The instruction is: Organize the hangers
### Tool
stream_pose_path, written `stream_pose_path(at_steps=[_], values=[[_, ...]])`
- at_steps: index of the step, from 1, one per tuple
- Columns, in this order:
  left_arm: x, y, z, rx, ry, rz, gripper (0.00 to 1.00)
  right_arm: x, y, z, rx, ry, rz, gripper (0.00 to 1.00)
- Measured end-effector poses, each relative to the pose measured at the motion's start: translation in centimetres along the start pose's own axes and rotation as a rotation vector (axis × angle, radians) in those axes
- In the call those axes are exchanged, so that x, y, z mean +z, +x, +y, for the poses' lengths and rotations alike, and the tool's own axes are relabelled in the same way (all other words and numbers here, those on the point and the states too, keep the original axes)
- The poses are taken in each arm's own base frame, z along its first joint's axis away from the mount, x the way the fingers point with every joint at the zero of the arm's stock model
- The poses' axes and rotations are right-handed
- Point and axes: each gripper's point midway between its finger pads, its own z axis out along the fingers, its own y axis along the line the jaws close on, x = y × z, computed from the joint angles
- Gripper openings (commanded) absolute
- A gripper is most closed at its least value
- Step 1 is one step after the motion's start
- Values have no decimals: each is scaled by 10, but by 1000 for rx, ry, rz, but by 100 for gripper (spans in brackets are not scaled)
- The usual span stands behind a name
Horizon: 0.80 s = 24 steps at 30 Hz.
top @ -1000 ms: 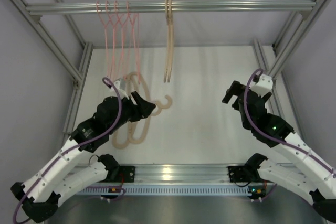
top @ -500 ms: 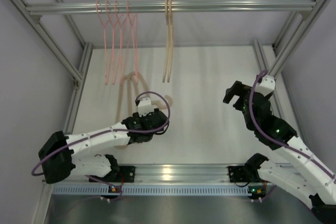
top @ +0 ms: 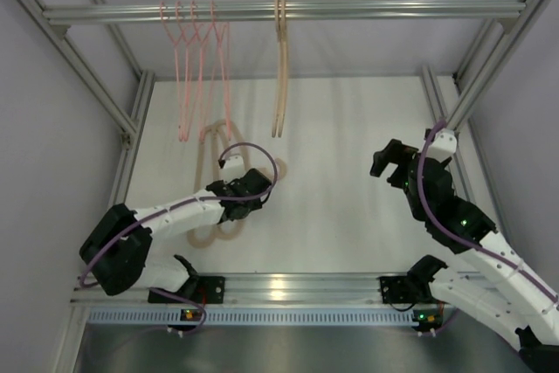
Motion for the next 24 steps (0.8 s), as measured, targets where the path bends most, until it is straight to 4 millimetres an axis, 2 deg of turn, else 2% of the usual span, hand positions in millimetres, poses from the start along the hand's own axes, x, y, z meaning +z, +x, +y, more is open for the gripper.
stream_pose_path(at_steps=[9,13,16,17,23,24], values=[[15,21,-19,89,72,101,68,-2,-1,1,7,-8,-4,99],[20,22,-23,74,88,111,60,-3,-1,-1,10,-10,-8,99],[23,20,-24,67,93,103,49,-4,-1,-2,12,-11,-10,100],[23,19,-25,64,95,99,41,-4,-2,-2,13,-12,-12,100],[28,15,-32,33,126,62,12,-5,-2,-2,17,-14,-15,100],[29,14,-32,19,127,56,3,-5,-3,-2,18,-15,-15,100]])
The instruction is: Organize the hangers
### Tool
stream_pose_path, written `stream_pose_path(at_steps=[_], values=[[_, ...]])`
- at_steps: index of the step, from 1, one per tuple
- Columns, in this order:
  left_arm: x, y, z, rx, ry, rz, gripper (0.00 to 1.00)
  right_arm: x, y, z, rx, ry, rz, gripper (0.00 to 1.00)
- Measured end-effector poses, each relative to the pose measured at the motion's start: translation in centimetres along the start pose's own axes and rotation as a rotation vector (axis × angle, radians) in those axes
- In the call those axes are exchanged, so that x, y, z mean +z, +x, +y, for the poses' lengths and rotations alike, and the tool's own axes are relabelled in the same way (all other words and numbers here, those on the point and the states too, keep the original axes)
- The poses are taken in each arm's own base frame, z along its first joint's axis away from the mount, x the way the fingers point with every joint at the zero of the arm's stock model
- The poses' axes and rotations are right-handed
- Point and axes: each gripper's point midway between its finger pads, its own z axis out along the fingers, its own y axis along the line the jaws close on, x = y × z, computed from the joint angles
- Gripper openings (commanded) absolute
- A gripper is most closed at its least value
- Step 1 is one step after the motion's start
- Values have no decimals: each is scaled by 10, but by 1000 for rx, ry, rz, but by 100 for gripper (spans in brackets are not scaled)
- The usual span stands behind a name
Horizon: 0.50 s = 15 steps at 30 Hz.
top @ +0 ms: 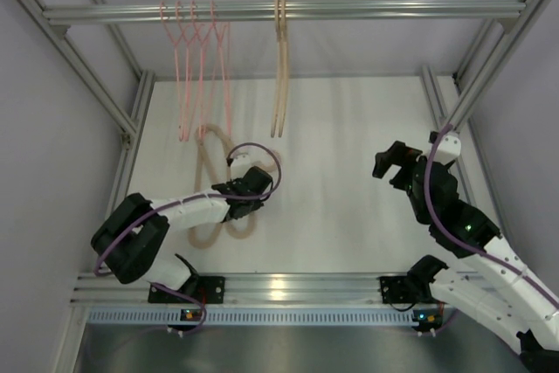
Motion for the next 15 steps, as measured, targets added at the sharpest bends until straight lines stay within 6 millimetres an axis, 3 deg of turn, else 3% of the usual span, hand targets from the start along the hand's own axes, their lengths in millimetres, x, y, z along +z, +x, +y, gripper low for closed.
stream_pose_path(at_steps=[8,11,15], values=[[-7,3,-4,-1,53,-1,0,-1,-1,0,5,-4,-5,99],[-22,14,-8,51,87,25,0,-2,-3,0,8,-6,-9,100],[-51,24,-33,129,188,22,0,-4,-4,0,12,-8,-14,99]])
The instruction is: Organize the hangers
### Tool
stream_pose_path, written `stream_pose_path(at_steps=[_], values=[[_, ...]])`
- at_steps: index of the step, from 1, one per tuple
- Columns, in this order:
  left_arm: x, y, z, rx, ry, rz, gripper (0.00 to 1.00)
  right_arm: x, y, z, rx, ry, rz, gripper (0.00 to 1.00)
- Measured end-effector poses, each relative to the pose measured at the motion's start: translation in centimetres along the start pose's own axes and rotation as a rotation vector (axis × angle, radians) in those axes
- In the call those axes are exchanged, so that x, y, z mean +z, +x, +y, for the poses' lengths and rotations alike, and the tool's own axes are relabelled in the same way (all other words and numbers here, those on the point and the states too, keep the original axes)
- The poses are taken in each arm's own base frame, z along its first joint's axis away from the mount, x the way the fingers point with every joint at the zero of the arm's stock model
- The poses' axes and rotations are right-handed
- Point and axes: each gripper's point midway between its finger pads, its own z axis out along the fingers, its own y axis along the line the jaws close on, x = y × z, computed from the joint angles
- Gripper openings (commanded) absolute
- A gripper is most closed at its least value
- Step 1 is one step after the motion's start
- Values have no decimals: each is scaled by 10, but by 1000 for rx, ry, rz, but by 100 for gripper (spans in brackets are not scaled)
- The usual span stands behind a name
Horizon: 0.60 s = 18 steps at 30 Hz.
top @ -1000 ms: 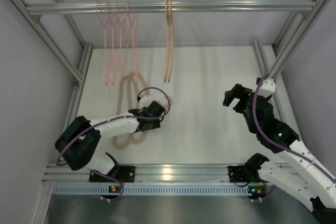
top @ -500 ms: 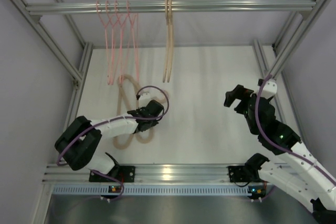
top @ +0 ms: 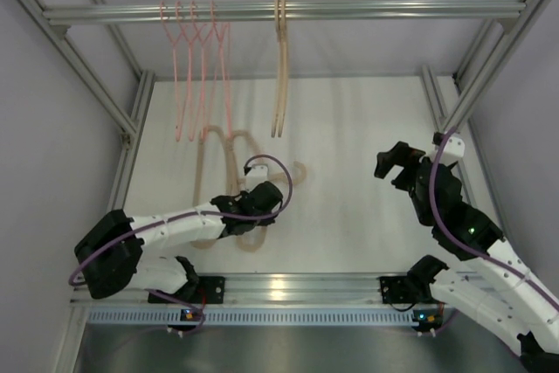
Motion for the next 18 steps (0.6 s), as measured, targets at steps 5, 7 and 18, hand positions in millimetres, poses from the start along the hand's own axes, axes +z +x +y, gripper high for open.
stream_pose_path(at_steps=[5,7,18], values=[[-22,14,-46,64,117,8,0,0,-1,-1,0,3,-2,100],[-27,21,-60,92,144,15,0,-1,-3,-1,0,4,-6,100],[-87,26,-153,143,528,57,0,-23,-51,-15,30,64,-129,99]])
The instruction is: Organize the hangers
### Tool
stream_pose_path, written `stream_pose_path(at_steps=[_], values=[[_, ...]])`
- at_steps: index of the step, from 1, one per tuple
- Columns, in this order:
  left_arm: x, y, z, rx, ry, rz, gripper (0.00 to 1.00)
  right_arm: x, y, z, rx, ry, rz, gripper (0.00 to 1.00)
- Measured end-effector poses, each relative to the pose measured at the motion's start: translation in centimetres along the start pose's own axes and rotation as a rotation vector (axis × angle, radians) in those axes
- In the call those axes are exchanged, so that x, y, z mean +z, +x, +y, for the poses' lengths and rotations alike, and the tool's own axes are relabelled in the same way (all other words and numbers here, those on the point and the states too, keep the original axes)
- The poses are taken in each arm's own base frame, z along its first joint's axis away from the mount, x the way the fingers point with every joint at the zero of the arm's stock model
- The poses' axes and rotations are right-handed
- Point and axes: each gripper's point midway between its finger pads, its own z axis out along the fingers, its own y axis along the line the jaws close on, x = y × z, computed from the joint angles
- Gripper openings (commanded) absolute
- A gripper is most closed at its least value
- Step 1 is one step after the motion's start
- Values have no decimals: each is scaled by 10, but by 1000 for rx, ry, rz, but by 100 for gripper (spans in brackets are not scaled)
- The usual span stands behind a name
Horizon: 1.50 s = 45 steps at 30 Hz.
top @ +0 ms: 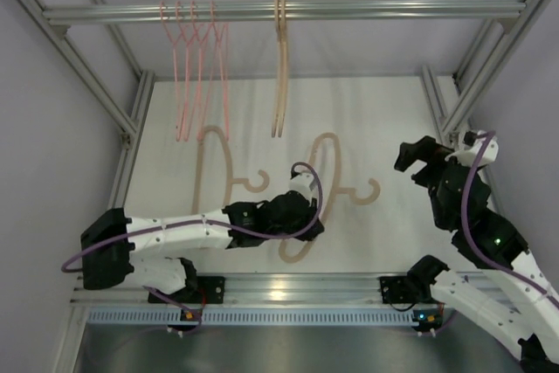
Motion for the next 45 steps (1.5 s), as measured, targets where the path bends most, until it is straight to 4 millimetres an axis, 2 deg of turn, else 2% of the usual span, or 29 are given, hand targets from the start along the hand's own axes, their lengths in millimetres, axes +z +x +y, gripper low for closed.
stream_pose_path(at_steps=[4,6,8,13,17,23,26,31,39,45], values=[[-15,-30,-58,-12,225,-17,0,-7,-15,-9,5,32,-32,100],[-25,-55,-82,-33,334,-46,0,-11,-24,-13,9,44,-49,99],[-35,-87,-95,-63,415,-91,0,-17,-34,-16,17,51,-68,99],[-63,-167,-108,-142,535,-234,0,-28,-59,-20,51,53,-120,100],[-92,-226,-112,-216,621,-367,0,-31,-65,-21,50,57,-130,99],[-124,-286,-100,-335,696,-519,0,-30,-62,-23,32,65,-121,99],[-130,-303,-92,-398,714,-557,0,-30,-61,-23,26,67,-119,99],[-122,-318,-86,-469,735,-574,0,-30,-59,-25,0,73,-109,99],[-118,-332,-79,-561,755,-616,0,-34,-67,-26,-4,69,-118,100],[-111,-334,-64,-618,723,-649,0,-34,-67,-25,-11,70,-114,100]])
